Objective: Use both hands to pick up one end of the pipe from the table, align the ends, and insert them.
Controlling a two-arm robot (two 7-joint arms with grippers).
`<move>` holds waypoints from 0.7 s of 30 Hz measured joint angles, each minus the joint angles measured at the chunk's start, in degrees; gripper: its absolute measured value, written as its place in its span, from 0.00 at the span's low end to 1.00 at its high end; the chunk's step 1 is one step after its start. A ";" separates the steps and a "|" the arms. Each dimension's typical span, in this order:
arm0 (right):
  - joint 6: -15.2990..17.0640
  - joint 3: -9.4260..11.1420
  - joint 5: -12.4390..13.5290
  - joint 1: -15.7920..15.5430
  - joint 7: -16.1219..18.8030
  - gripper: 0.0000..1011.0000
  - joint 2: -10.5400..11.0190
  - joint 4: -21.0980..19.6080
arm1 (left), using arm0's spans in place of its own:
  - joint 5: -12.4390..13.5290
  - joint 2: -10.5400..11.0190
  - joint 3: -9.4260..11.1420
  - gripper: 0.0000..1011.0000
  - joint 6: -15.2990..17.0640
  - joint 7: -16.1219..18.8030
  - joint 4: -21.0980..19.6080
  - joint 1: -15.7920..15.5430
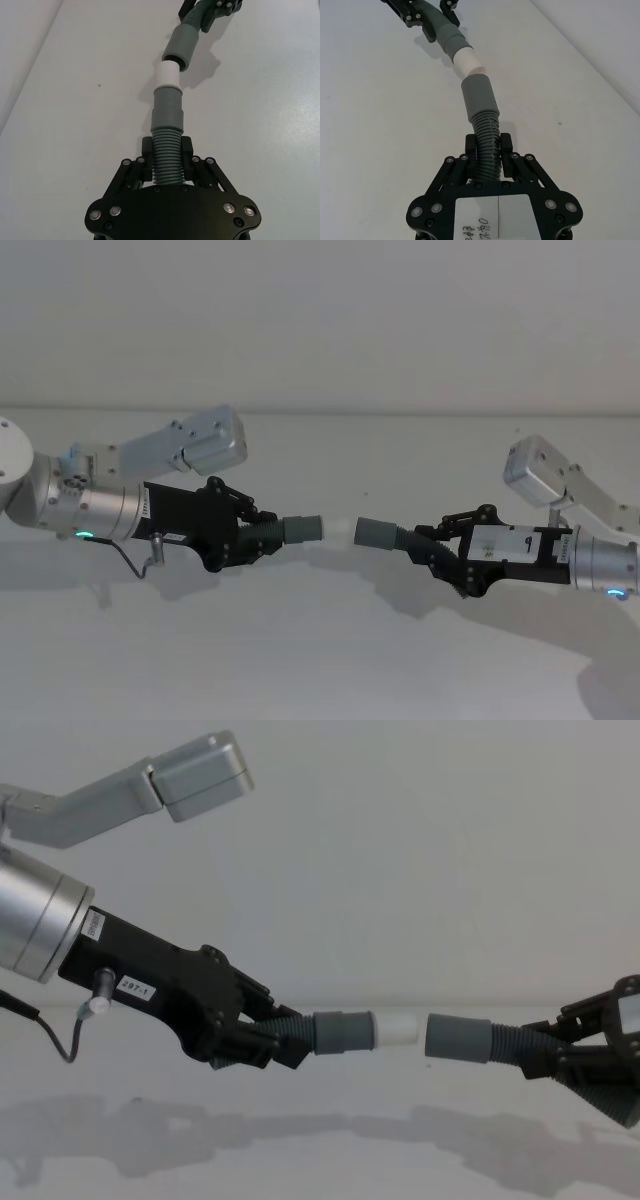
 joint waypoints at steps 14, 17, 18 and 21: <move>-0.20 -0.35 0.72 0.34 -0.23 0.27 0.24 0.17 | -1.18 0.47 0.18 0.32 0.13 0.60 -0.90 0.39; -0.29 -0.41 0.88 0.40 -0.27 0.27 0.36 0.05 | -1.39 0.58 0.25 0.32 0.33 0.85 -1.05 0.49; -0.36 -0.45 0.94 0.43 -0.29 0.27 0.41 -0.03 | -1.48 0.64 0.30 0.32 0.47 0.98 -1.15 0.56; -0.42 -0.53 1.03 0.50 -0.29 0.27 0.54 -0.16 | -1.60 0.73 0.36 0.32 0.68 1.16 -1.26 0.63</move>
